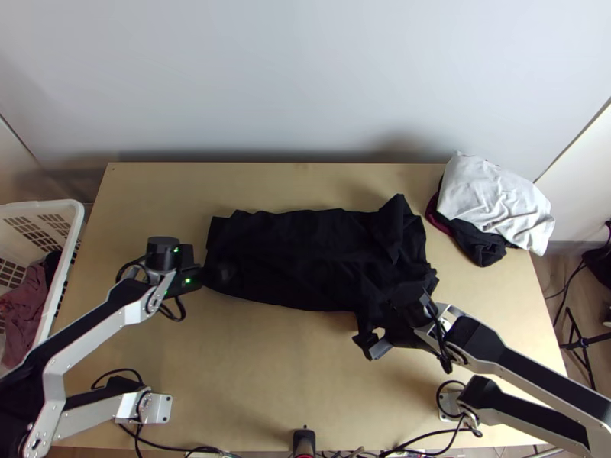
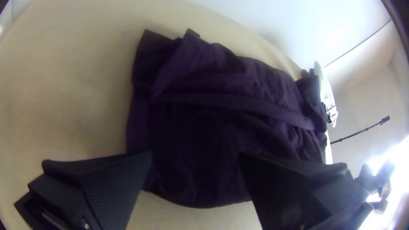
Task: Fold the t-shirt
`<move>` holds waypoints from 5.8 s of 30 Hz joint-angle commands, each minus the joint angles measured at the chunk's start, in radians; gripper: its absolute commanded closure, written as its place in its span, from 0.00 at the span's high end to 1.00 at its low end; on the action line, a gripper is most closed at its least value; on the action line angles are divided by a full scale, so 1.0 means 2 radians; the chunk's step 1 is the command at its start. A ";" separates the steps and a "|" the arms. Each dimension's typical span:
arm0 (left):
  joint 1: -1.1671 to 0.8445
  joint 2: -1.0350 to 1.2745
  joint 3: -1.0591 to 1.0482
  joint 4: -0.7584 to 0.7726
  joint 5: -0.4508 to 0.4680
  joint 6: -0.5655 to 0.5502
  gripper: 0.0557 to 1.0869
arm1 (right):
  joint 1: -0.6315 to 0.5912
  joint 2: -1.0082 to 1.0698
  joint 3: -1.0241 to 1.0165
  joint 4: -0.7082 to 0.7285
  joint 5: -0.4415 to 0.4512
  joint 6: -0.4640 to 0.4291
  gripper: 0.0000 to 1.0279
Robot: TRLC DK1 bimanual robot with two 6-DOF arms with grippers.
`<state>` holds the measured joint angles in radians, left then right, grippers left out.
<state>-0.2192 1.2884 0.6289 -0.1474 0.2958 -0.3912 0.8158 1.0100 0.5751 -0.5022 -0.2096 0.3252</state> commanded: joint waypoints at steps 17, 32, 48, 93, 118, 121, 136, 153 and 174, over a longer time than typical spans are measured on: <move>-0.008 0.016 -0.010 -0.013 0.002 0.009 0.95 | -0.004 0.017 0.000 0.006 0.007 0.001 0.85; -0.015 0.111 0.038 -0.010 0.027 -0.038 0.04 | -0.033 0.021 -0.018 0.073 0.058 -0.015 0.09; -0.025 -0.006 0.030 -0.053 0.027 -0.037 0.04 | -0.030 -0.037 0.018 -0.002 0.072 -0.036 0.03; 0.084 0.278 0.358 -0.146 0.004 -0.081 0.04 | -0.243 0.369 0.338 0.018 -0.062 -0.298 0.03; 0.076 0.293 0.374 -0.209 -0.024 -0.091 0.04 | -0.315 0.555 0.429 0.181 -0.075 -0.266 0.03; 0.075 0.269 0.359 -0.209 -0.023 -0.088 0.04 | -0.306 0.550 0.430 0.174 -0.074 -0.258 0.27; 0.079 0.219 0.334 -0.219 -0.011 -0.104 0.93 | -0.291 0.328 0.352 0.039 -0.075 -0.196 0.96; 0.202 0.213 0.291 -0.189 0.030 -0.037 0.93 | -0.274 0.137 0.333 -0.002 -0.088 -0.153 0.96; 0.072 0.330 0.330 -0.113 0.137 -0.116 0.93 | -0.241 0.110 0.373 -0.050 -0.043 -0.142 0.95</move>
<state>0.0048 1.9068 1.2980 -0.4175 0.5133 -0.5865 0.3302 1.2419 1.3025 -0.5880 -0.3210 0.0376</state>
